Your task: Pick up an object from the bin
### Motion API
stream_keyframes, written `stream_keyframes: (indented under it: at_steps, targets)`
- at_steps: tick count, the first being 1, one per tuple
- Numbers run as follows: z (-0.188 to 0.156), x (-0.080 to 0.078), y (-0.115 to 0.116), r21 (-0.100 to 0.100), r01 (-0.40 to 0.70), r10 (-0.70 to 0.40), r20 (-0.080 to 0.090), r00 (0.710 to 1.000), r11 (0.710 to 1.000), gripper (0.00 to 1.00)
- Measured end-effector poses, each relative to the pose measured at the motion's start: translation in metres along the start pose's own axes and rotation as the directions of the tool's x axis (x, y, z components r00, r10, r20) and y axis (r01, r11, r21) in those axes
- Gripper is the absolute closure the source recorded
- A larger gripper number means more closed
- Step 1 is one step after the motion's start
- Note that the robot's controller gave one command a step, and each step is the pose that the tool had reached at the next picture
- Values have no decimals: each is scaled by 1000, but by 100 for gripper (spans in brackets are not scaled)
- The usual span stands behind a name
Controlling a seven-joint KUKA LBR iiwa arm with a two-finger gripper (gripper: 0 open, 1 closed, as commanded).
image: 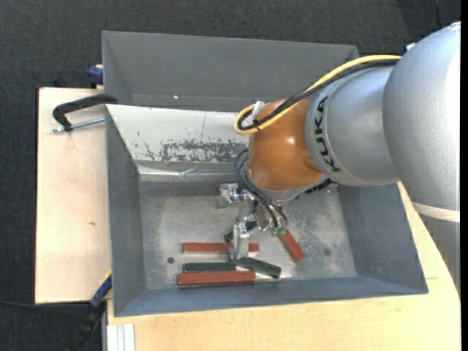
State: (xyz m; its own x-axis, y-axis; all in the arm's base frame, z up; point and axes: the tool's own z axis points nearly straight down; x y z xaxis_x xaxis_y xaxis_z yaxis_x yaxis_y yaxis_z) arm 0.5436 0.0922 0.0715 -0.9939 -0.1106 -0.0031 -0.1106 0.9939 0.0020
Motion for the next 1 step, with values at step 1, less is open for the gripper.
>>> stream_keyframes:
  at_steps: [1]
  targets:
    - [0, 42, 26, 1, 160, -160, 6, 987, 987, 100]
